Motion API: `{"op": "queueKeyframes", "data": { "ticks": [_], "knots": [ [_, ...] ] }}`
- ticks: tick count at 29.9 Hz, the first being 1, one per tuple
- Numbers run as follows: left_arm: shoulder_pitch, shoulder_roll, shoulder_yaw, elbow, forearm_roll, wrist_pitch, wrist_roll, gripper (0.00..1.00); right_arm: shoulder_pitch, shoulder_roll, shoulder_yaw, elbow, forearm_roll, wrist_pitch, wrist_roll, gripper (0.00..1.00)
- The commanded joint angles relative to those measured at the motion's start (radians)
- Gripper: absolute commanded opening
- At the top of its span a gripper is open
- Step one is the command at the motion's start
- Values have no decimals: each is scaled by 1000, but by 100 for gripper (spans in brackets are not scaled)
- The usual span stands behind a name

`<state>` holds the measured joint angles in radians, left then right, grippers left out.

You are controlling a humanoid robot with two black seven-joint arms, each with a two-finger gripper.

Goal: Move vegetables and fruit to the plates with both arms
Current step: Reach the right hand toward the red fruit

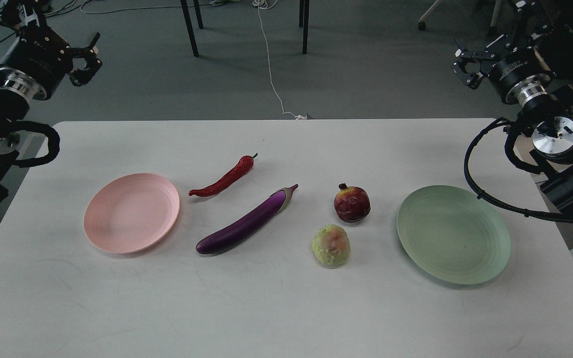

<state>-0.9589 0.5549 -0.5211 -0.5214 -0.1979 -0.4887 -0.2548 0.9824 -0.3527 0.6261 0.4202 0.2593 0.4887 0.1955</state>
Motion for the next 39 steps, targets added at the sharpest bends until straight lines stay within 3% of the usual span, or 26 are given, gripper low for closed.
{"op": "queueKeyframes", "data": {
  "ticks": [1, 9, 14, 18, 27, 36, 39],
  "knots": [
    [9, -9, 0, 1, 0, 0, -6, 98, -7, -3, -5, 0, -2, 0, -1, 99],
    [17, -1, -2, 4, -1, 0, -11, 98, 80, -17, -60, -29, -15, 0, -2, 99],
    [12, -18, 0, 128, 0, 0, -8, 98, 286, -34, -415, -29, -23, 0, 2, 99],
    [5, -35, 0, 149, 0, 0, -4, 98, 432, -22, -641, -3, -75, 0, 1, 99],
    [3, -35, -5, 141, -3, 0, -4, 98, 673, 90, -965, 232, -584, 0, 5, 98],
    [5, -21, 0, 141, -1, 0, -7, 98, 691, 331, -1201, 279, -960, 0, 12, 96],
    [6, -18, 0, 141, -1, 0, -7, 98, 676, 353, -1299, 276, -1037, 0, 27, 95]
  ]
}}
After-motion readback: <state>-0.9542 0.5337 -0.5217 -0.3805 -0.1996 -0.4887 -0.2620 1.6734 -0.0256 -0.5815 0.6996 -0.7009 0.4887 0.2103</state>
